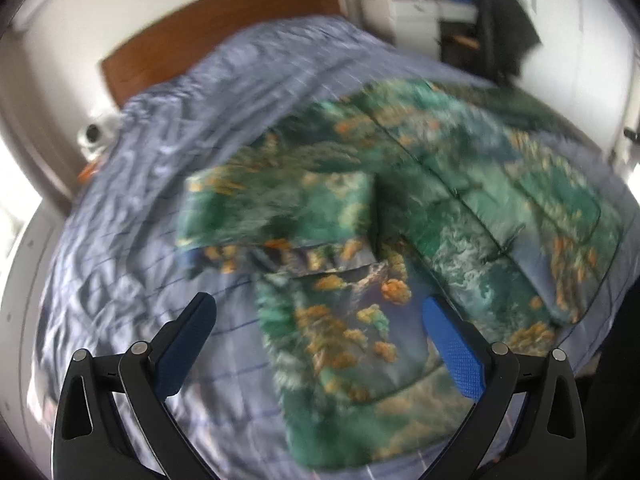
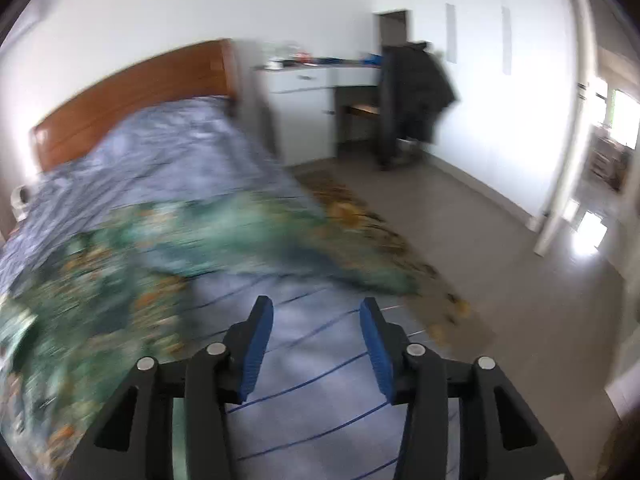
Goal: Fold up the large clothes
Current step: 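Grasp the folded sleeve with the right tool and lift it off the jacket, then grasp the other folded sleeve with the left tool and unfold it outward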
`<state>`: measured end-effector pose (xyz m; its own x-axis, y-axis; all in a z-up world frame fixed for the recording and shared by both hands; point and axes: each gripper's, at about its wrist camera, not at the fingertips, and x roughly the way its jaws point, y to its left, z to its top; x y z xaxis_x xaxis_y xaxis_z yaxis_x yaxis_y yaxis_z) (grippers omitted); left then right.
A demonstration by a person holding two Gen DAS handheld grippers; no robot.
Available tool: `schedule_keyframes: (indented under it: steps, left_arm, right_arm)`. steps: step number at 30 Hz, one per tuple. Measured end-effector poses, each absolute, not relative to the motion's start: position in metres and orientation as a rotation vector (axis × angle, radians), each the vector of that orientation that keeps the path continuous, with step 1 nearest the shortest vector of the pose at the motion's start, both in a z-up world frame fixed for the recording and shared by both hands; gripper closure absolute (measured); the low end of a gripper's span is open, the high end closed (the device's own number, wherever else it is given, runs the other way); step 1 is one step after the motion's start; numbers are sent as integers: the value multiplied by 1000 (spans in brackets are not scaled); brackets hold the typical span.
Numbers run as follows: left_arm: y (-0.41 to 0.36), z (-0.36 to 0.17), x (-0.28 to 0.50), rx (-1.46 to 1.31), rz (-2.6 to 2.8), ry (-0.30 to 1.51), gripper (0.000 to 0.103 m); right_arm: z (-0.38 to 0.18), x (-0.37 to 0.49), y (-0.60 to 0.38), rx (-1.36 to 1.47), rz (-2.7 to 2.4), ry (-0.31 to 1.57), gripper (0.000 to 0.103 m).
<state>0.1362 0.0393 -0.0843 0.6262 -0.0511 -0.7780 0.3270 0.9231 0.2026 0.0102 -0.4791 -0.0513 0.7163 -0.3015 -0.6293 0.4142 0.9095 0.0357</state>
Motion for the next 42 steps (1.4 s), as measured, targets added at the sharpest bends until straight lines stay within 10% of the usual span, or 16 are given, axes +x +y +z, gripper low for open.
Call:
schedule_keyframes:
  steps: [10, 13, 15, 37, 40, 42]
  left_arm:
    - [-2, -168, 231, 456, -242, 997, 1]
    - [25, -175, 247, 262, -253, 1078, 41]
    - [40, -172, 247, 149, -268, 1091, 90]
    - [270, -19, 165, -102, 235, 724, 90]
    - [307, -31, 155, -73, 391, 722, 77]
    - [326, -38, 145, -65, 483, 725, 38]
  right_arm:
    - [-52, -7, -337, 101, -108, 685, 56]
    - [-49, -19, -313, 99, -64, 673, 56]
    - [-49, -26, -304, 93, -40, 670, 56]
    - [-41, -43, -249, 1, 50, 635, 55]
    - [-42, -44, -247, 2, 56, 635, 55]
    - [-42, -44, -246, 3, 61, 632, 55]
